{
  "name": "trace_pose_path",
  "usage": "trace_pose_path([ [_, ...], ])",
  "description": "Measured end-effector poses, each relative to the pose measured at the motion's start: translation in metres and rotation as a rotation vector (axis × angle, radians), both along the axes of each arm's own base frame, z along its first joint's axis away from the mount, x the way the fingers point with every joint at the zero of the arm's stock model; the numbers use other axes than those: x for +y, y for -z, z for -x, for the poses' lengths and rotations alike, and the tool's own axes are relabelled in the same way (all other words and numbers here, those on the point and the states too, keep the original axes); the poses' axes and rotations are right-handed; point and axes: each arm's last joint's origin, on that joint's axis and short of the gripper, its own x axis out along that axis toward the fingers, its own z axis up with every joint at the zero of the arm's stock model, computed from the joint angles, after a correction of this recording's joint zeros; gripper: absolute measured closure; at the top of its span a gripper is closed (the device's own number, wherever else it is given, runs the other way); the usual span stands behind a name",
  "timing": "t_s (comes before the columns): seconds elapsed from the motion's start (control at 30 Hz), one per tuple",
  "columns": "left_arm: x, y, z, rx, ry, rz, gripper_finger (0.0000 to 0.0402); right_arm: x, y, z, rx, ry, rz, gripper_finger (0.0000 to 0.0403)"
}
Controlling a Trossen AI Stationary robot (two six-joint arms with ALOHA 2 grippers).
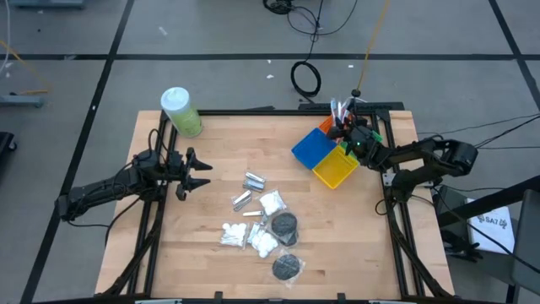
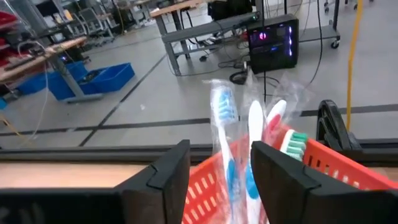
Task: Pick & Place Travel size toiletries
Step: Put the nail cutter into the green bin
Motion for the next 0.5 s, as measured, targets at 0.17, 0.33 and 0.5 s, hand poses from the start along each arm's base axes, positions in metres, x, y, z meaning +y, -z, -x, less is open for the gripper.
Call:
trace_pose_path([
  [0.17, 0.000, 0.000, 0.000, 0.000, 0.000, 0.000, 0.0163, 0.011, -0.027, -0.007, -0.091, -0.232, 0.130, 0.0242],
  [0.33, 0.000, 0.000, 0.000, 0.000, 0.000, 0.000, 0.0163, 0.042, -0.066, -0.015, -0.072, -0.629, 0.293, 0.0248],
  [0.5, 0.000, 0.000, 0.000, 0.000, 0.000, 0.000, 0.0163, 0.078, -0.106, -0.013, 0.098, -0.814, 0.242, 0.0259],
])
